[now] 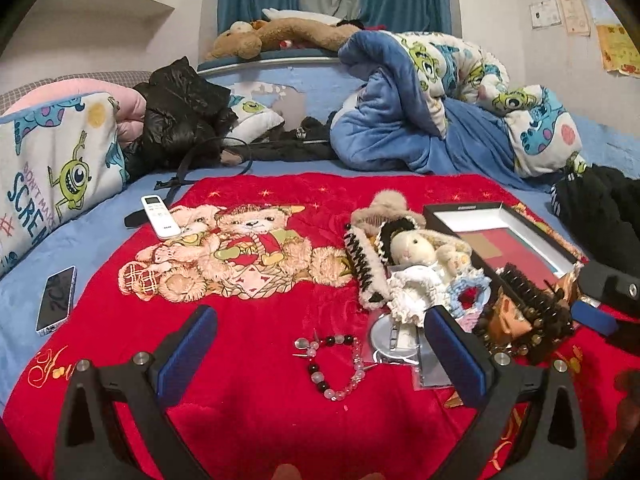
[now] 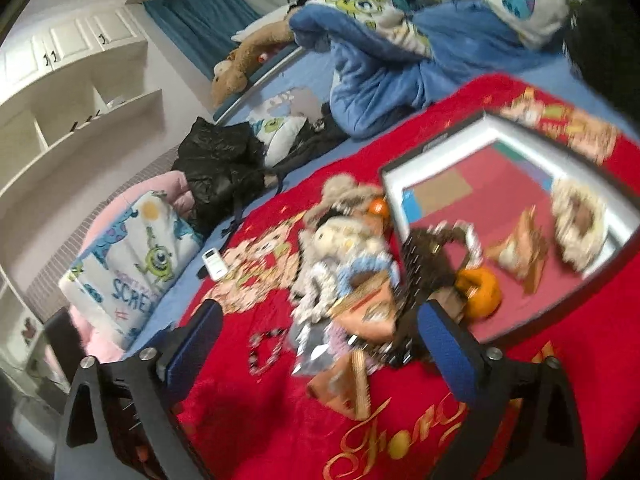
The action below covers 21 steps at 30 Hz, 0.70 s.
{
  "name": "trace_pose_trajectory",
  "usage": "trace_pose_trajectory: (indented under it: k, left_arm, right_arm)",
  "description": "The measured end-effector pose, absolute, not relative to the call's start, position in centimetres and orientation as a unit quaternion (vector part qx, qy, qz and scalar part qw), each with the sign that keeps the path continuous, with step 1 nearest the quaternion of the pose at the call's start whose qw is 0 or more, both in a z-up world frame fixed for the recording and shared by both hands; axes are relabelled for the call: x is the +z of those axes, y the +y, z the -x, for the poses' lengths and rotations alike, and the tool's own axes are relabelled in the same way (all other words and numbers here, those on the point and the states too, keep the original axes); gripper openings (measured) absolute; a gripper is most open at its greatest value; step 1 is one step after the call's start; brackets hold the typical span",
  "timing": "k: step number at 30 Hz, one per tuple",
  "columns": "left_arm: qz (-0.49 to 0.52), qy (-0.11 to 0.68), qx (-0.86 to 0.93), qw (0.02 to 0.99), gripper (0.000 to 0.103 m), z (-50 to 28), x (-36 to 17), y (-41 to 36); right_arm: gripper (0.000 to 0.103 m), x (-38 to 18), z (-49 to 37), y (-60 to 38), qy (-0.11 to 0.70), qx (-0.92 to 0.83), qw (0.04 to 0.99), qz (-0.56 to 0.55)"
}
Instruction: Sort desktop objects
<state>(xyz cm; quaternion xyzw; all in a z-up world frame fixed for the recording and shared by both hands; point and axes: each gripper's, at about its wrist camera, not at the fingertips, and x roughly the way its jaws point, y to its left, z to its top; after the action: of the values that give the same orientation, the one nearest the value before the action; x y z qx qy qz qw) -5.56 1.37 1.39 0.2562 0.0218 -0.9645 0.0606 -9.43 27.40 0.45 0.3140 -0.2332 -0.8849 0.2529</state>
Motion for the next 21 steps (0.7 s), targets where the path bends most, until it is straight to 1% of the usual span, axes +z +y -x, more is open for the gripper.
trace_pose_trajectory:
  k: [3, 4, 6, 8, 10, 12, 14, 17, 21]
  left_arm:
    - [-0.27, 0.02, -0.96, 0.065, 0.103, 6.3, 0.5, 1.0]
    - [-0.276, 0.021, -0.959, 0.065, 0.103, 6.5, 0.2, 0.9]
    - [-0.288, 0.017, -0.955, 0.069, 0.103, 7.1, -0.6, 0.6]
    - [-0.297, 0.009, -0.952, 0.072, 0.103, 7.6, -1.3, 0.4]
    - [-0.304, 0.006, -0.95, 0.073, 0.103, 8.0, -1.8, 0.2]
    - [-0.309, 0.011, -0.948, 0.073, 0.103, 8.5, -2.2, -0.2]
    - [-0.317, 0.019, -0.945, 0.072, 0.103, 9.1, -2.5, -0.7]
    - [-0.334, 0.035, -0.939, 0.073, 0.103, 10.0, -3.2, -1.4]
    - [-0.367, 0.051, -0.927, 0.063, 0.103, 11.3, -4.7, -1.9]
  right_arm:
    - [0.093, 0.5, 9.1, 25.9, -0.192, -0.895, 0.247, -0.318]
    - [0.092, 0.4, 9.1, 25.7, -0.19, -0.894, 0.25, -0.32]
    - [0.082, -0.1, 9.3, 26.0, -0.219, -0.878, 0.265, -0.333]
    - [0.077, -0.6, 9.6, 26.2, -0.245, -0.861, 0.281, -0.346]
    - [0.075, -0.5, 9.5, 26.0, -0.233, -0.864, 0.277, -0.35]
    - [0.07, -0.8, 9.6, 25.7, -0.218, -0.867, 0.27, -0.358]
    - [0.07, -1.5, 9.9, 25.4, -0.229, -0.855, 0.273, -0.376]
    - [0.065, -2.4, 10.2, 24.9, -0.239, -0.839, 0.281, -0.4]
    - [0.065, -3.2, 10.6, 24.9, -0.229, -0.844, 0.257, -0.411]
